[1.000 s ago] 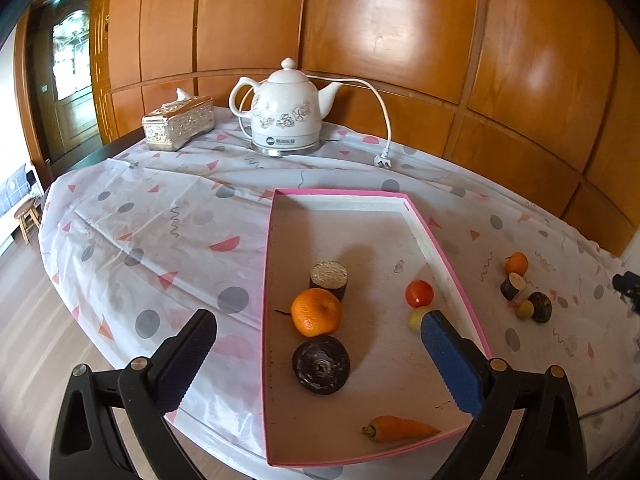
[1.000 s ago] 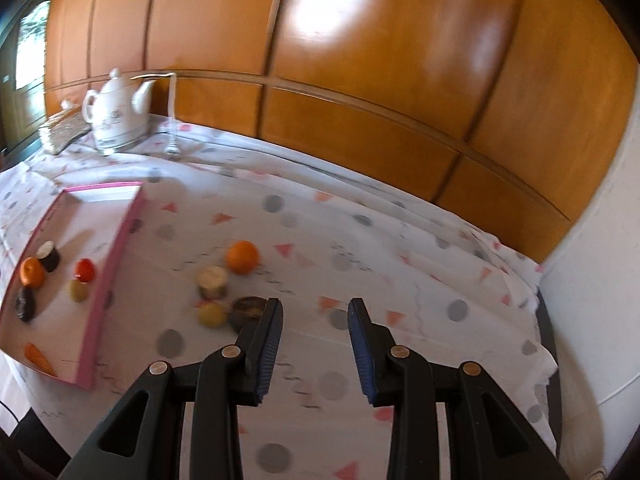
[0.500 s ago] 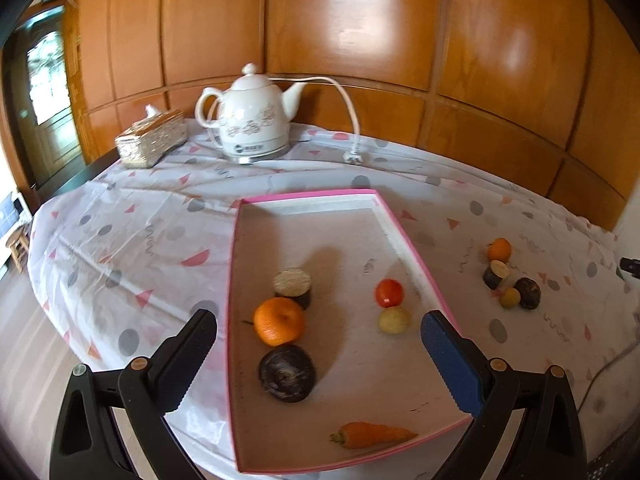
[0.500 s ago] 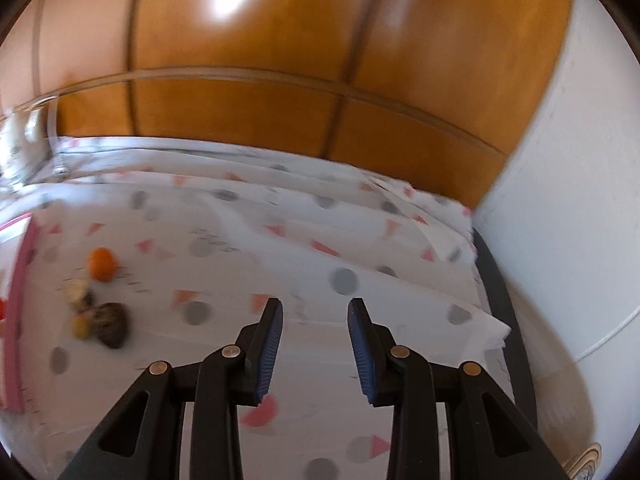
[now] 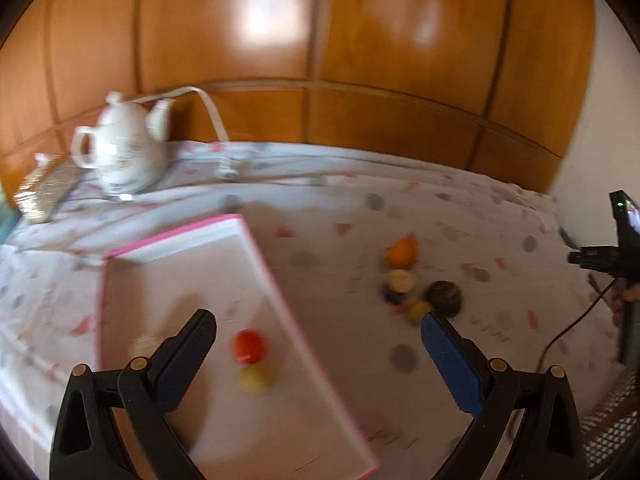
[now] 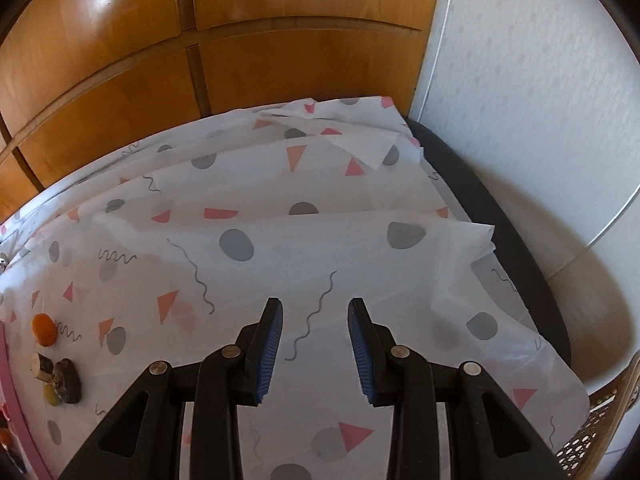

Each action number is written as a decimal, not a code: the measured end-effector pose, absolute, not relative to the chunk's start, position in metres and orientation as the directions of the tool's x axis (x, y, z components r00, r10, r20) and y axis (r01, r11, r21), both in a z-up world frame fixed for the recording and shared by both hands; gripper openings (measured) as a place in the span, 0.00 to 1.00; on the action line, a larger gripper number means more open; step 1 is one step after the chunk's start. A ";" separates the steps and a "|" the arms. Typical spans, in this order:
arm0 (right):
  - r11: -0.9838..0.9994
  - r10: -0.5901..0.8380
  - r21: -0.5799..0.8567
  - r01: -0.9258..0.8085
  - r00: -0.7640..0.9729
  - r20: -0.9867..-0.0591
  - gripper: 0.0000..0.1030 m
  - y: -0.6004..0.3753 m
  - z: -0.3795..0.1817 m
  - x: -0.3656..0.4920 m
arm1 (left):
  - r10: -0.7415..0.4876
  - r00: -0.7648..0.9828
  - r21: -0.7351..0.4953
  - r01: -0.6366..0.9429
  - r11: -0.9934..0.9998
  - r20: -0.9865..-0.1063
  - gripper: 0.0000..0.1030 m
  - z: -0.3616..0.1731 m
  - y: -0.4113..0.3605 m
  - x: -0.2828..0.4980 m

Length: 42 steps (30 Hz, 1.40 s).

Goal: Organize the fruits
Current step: 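Grasp the small dark log slice from the cluster with the left tool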

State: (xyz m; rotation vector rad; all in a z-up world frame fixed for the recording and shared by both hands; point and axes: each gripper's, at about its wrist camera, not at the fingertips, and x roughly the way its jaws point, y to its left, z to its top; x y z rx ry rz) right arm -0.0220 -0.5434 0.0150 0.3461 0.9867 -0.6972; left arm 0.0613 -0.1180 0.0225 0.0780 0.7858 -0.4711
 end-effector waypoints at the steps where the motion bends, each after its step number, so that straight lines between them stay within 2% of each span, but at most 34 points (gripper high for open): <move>1: 0.740 -0.381 -0.048 0.670 0.360 -0.852 0.33 -0.540 0.015 -0.020 | -0.381 0.597 -0.101 0.447 0.889 -0.706 1.00 0.021 -0.126 0.065; 6: 0.773 -0.383 -0.071 0.630 0.373 -0.845 0.33 -0.530 0.015 -0.013 | -0.310 0.550 0.001 0.492 0.870 -0.776 1.00 0.006 -0.170 0.085; 9: 0.782 -0.378 -0.070 0.619 0.381 -0.844 0.33 -0.528 0.015 -0.012 | -0.293 0.517 0.015 0.510 0.860 -0.804 0.99 -0.003 -0.188 0.097; 10: 0.781 -0.378 -0.071 0.621 0.379 -0.845 0.33 -0.529 0.015 -0.012 | -0.290 0.508 0.008 0.506 0.863 -0.811 0.98 -0.006 -0.190 0.100; 12: 0.761 -0.386 -0.068 0.645 0.366 -0.847 0.33 -0.534 0.016 -0.014 | -0.292 0.471 -0.033 0.484 0.875 -0.832 0.88 -0.013 -0.194 0.110; 17: 0.642 -0.349 0.064 0.764 0.366 -0.863 0.33 -0.568 0.016 -0.038 | -0.285 0.449 -0.059 0.453 0.889 -0.847 0.79 -0.025 -0.204 0.122; 19: 0.573 -0.330 0.116 0.812 0.357 -0.874 0.34 -0.584 0.013 -0.050 | -0.293 0.446 -0.068 0.454 0.888 -0.846 0.78 -0.028 -0.210 0.125; 22: 0.521 -0.343 0.131 0.843 0.348 -0.873 0.34 -0.592 0.014 -0.059 | -0.286 0.434 -0.065 0.456 0.888 -0.854 0.70 -0.035 -0.220 0.130; 25: 0.529 -0.338 0.148 0.836 0.368 -0.866 0.34 -0.591 0.016 -0.060 | -0.290 0.420 -0.075 0.459 0.885 -0.860 0.68 -0.041 -0.230 0.135; 28: 0.553 -0.306 0.161 0.817 0.379 -0.873 0.34 -0.591 0.012 -0.057 | -0.291 0.386 -0.093 0.457 0.885 -0.875 0.58 -0.049 -0.238 0.145; 32: 0.585 -0.275 0.168 0.793 0.389 -0.879 0.34 -0.587 0.009 -0.050 | -0.330 0.349 -0.146 0.460 0.876 -0.877 0.57 -0.056 -0.245 0.151; 35: 0.602 -0.262 0.167 0.781 0.390 -0.883 0.34 -0.586 0.006 -0.046 | -0.375 0.297 -0.194 0.495 0.847 -0.878 0.45 -0.063 -0.255 0.152; 37: 0.614 -0.257 0.163 0.772 0.391 -0.884 0.34 -0.586 0.005 -0.044 | -0.354 0.300 -0.170 0.499 0.849 -0.886 0.28 -0.068 -0.261 0.149; 38: 0.618 -0.256 0.161 0.769 0.391 -0.884 0.34 -0.586 0.004 -0.044 | -0.335 0.307 -0.147 0.503 0.852 -0.891 0.25 -0.070 -0.264 0.148; 42: 0.635 -0.227 0.177 0.752 0.401 -0.888 0.34 -0.584 0.002 -0.042 | -0.357 0.315 -0.165 0.502 0.849 -0.879 0.24 -0.068 -0.263 0.148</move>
